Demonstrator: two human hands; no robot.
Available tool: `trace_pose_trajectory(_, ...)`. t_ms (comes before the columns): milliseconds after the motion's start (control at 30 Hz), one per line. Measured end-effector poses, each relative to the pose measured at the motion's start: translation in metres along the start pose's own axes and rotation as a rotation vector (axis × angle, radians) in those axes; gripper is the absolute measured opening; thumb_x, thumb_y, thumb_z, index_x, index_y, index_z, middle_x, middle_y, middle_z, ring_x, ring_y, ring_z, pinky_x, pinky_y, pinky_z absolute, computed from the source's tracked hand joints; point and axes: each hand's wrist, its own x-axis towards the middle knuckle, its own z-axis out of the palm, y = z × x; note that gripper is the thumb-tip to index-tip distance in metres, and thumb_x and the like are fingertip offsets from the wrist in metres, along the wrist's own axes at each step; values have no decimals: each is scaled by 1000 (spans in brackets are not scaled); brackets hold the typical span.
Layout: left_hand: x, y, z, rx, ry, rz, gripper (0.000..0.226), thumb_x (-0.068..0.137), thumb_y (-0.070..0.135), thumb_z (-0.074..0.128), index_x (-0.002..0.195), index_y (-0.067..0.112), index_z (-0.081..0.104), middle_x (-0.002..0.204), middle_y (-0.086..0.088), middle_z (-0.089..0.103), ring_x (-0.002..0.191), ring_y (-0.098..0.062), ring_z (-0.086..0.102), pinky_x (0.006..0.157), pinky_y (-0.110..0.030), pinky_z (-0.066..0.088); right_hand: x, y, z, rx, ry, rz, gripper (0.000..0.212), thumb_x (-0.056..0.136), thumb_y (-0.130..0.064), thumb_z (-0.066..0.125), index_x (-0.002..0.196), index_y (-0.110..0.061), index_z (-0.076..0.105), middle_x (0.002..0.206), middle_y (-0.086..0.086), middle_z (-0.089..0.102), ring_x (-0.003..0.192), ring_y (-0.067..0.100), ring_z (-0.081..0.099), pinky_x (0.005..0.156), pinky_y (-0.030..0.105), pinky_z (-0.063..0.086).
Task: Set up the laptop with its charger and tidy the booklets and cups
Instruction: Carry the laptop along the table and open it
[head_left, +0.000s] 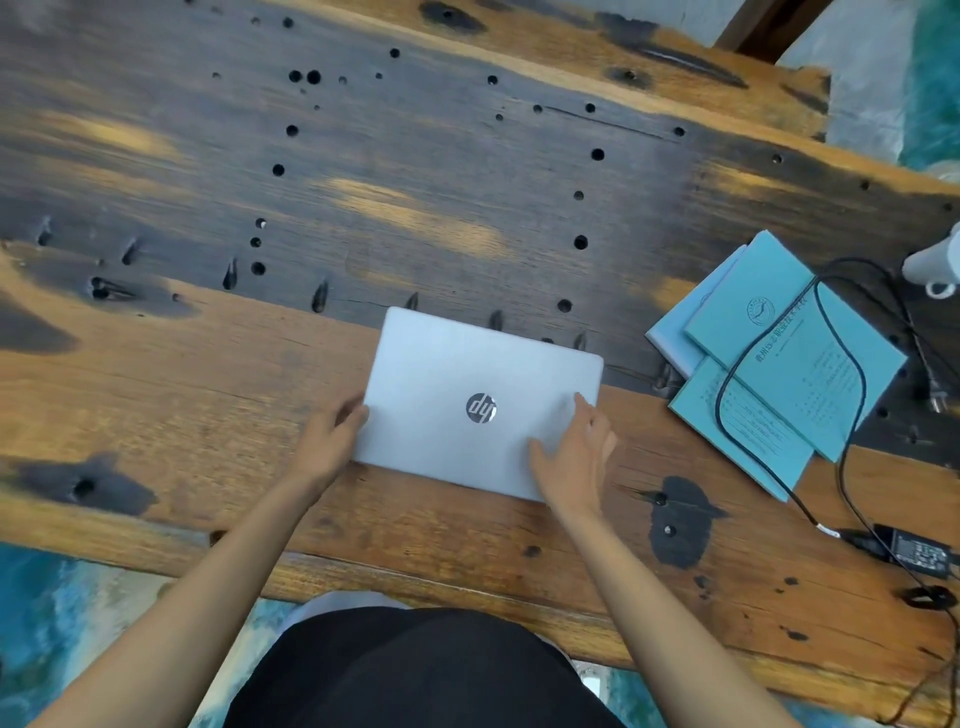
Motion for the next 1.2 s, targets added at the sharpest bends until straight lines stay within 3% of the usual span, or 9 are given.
trace_pose_trajectory(67,-10,-9,-3,-124,-23,-44,33,103,26,52,135,20,60,130,1,65,120,-17,59,100,-40,49,-9,-7,11,-94,-71,-204,84,91,-30,71,158,-15,24,163,12,22,149,30,15,120,44,24)
trace_pose_trajectory(300,-26,-23,-8,-319,-66,-128,29,106,36,42,128,31,60,128,10,64,123,-9,55,100,-39,45,-22,-13,55,-509,-269,-607,107,82,-44,78,162,-20,11,170,12,7,153,32,15,116,45,35)
trace_pose_trajectory(567,-25,-29,-11,-358,-90,-128,53,107,45,25,144,16,52,139,1,59,129,-16,52,105,-39,35,-6,-22,51,-555,-228,-736,107,67,-45,82,157,-28,27,164,15,23,144,35,29,104,49,42)
trace_pose_trajectory(700,-29,-39,-13,-438,-123,-95,49,107,24,22,146,14,49,146,-3,55,137,-21,47,116,-42,31,-17,-19,44,-437,-188,-689,96,67,-53,73,153,-41,30,161,2,26,142,29,32,93,48,45)
trace_pose_trajectory(800,-36,-43,-16,-466,-197,-46,55,93,13,30,146,14,46,151,-3,47,140,-20,42,116,-33,31,-24,-17,33,-330,-169,-731,88,70,-51,70,150,-48,34,159,0,31,141,28,35,96,49,48)
trace_pose_trajectory(867,-39,-47,-18,-334,-246,26,68,79,10,37,146,16,47,153,-2,44,142,-18,39,117,-30,30,-25,-18,25,-251,-134,-772,82,71,-46,72,147,-44,42,152,2,39,136,28,41,98,51,50)
trace_pose_trajectory(967,-40,-52,-22,161,-278,186,74,84,-2,44,154,19,38,160,-3,37,147,-21,33,121,-31,22,-22,-22,12,-152,-68,-818,76,69,-40,81,141,-35,56,141,3,49,125,25,51,98,44,49)
trace_pose_trajectory(1067,-34,-54,-18,667,-295,405,73,91,14,48,159,18,23,167,-11,18,151,-27,24,123,-37,19,-21,-28,3,-114,-20,-854,70,67,-34,83,134,-28,65,134,2,54,119,22,55,96,40,49)
trace_pose_trajectory(1200,-37,-53,-12,1078,-303,435,68,99,38,39,160,36,9,167,-17,-8,155,-29,4,123,-46,8,-19,-35,-10,-56,48,-849,65,66,-31,82,130,-26,69,130,1,54,120,19,55,98,34,48)
